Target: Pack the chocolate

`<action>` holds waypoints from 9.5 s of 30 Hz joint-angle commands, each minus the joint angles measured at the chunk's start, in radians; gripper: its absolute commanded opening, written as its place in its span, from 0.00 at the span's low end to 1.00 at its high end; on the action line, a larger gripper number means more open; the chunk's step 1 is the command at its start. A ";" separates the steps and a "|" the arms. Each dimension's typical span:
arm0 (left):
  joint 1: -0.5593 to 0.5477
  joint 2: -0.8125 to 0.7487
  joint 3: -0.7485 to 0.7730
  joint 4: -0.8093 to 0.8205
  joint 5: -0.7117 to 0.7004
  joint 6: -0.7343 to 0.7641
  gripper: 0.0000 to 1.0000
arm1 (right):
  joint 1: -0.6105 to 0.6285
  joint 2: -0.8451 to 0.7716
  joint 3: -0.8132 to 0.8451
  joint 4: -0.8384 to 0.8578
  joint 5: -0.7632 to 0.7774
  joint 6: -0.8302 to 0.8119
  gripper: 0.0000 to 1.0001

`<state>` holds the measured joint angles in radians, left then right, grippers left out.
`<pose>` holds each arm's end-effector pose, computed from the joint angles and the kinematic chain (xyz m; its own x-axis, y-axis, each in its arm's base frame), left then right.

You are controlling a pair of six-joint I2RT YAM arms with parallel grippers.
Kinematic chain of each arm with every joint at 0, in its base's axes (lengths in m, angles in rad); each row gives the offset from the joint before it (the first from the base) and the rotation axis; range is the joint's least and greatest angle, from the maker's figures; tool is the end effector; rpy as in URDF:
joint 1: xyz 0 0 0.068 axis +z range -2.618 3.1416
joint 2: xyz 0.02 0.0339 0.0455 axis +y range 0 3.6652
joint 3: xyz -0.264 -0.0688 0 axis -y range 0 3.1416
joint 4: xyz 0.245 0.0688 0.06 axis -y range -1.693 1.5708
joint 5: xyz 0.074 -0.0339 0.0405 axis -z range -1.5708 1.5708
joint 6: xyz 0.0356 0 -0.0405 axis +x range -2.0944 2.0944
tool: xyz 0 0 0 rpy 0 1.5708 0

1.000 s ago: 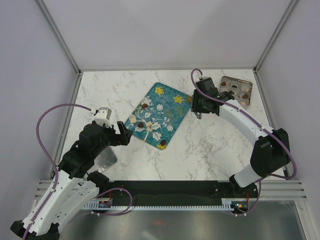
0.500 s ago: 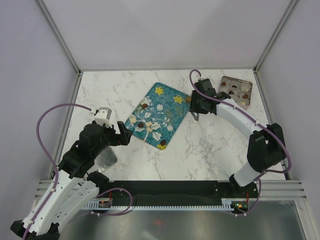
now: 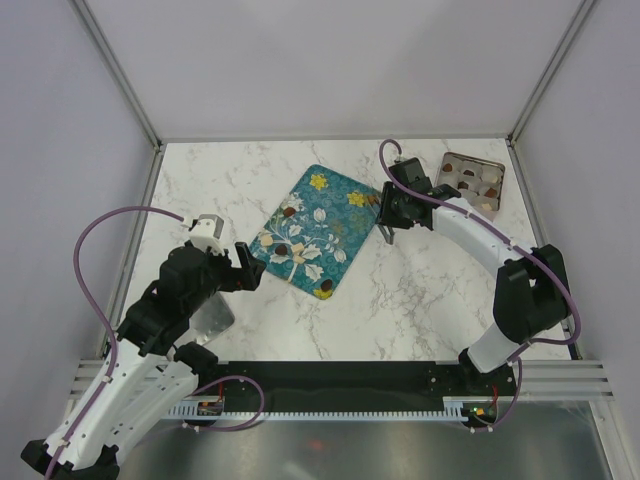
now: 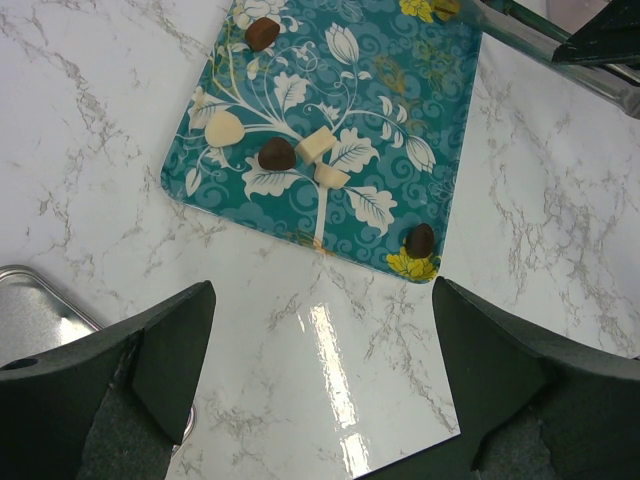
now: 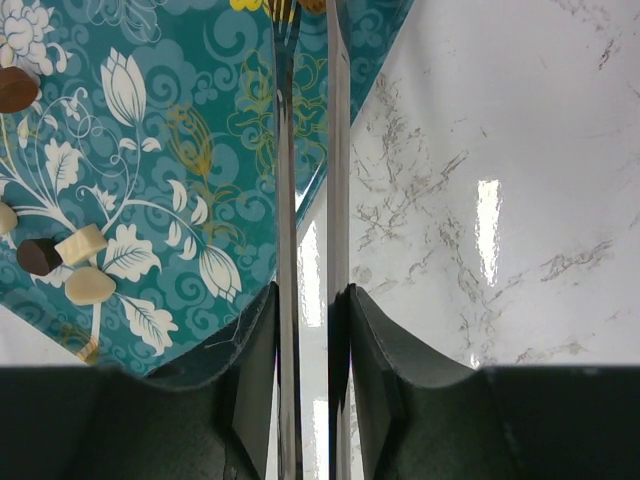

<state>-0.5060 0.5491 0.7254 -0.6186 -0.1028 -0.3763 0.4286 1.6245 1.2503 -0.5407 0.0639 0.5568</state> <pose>0.1106 -0.0571 0.3065 -0.4956 -0.1433 -0.8567 0.2354 0.9272 -0.2913 0.3201 0.1438 0.2566 -0.8124 0.2086 -0.5445 0.0589 0.9584 0.2793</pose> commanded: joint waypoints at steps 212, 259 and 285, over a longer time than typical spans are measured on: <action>0.000 -0.084 0.005 0.016 -0.075 0.023 0.97 | -0.553 -0.273 -0.018 -0.136 -0.227 -0.159 0.31; 0.000 -0.086 0.006 0.019 -0.057 0.025 0.97 | -0.576 -0.313 0.045 -0.117 -0.375 -0.063 0.39; 0.000 -0.115 0.002 0.031 -0.023 0.027 0.97 | -0.145 -0.558 -0.526 0.010 -0.026 0.135 0.41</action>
<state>-0.5060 0.4320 0.7254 -0.6216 -0.1379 -0.3767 0.2447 1.0798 0.7887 -0.5892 -0.0372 0.6170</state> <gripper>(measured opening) 0.972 0.401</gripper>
